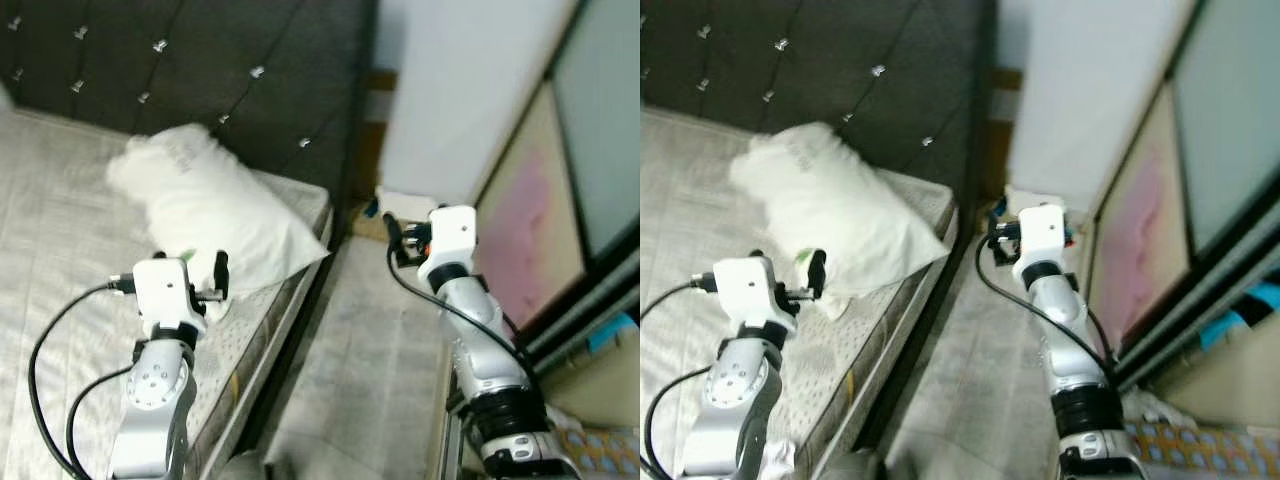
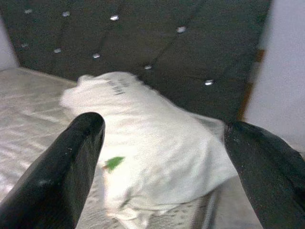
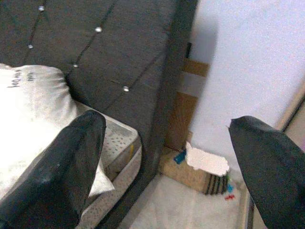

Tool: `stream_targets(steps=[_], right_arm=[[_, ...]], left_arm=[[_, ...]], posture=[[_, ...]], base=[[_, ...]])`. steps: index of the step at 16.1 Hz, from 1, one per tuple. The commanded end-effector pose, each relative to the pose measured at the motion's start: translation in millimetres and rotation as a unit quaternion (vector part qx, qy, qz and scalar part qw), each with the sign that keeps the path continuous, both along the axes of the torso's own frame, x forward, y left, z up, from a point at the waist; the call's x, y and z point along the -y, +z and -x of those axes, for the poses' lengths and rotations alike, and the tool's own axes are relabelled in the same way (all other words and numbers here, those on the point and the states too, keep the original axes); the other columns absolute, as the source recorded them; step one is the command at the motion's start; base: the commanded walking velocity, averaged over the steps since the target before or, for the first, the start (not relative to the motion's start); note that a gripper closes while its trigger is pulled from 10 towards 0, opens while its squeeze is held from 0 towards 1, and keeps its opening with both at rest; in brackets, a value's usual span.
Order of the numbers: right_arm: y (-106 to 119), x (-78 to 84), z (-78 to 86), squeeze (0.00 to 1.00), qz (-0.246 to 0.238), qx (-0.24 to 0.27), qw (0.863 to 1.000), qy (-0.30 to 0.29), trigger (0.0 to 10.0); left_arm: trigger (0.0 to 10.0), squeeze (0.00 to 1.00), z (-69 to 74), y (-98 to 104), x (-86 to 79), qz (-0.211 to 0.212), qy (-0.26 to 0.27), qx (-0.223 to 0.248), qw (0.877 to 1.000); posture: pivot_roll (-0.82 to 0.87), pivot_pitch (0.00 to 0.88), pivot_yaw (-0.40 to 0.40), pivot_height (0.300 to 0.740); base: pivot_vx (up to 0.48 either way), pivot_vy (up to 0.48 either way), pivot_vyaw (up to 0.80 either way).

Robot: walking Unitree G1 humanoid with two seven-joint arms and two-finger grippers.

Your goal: Clean up the room

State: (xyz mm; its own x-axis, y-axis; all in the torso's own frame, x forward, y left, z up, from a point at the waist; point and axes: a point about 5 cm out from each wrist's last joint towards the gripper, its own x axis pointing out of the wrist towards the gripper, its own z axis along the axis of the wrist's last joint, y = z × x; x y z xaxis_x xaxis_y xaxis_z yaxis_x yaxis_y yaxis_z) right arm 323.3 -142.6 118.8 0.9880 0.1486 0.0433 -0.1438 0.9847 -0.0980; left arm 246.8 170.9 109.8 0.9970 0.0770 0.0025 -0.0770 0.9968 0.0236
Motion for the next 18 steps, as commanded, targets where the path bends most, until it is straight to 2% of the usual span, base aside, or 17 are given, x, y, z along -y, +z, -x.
stream_targets(steps=[1, 13, 18], right_arm=[[2.6, -7.6, -1.6, 0.00, -0.011, 0.004, 1.000, 0.014, 10.0], [4.2, -15.7, -3.7, 0.00, -0.027, 0.005, 0.998, 0.050, 10.0], [4.3, -17.8, -4.3, 0.00, -0.028, 0.003, 0.998, 0.059, 10.0]], left_arm=[[10.0, 0.00, 0.1, 2.7, -1.9, -0.005, 0.005, 0.005, 1.000], [10.0, 0.00, -1.8, 3.7, -4.1, -0.011, 0.024, 0.009, 1.000], [10.0, 0.00, -3.0, 3.0, -4.6, 0.000, 0.024, 0.007, 1.000]], posture=[[0.09, 0.000, -0.072, 0.740], [0.08, 0.000, -0.072, 0.740], [0.08, 0.000, -0.078, 0.740]], base=[[0.000, 0.000, 0.79], [0.000, 0.000, 0.79], [0.000, 0.000, 0.79]])
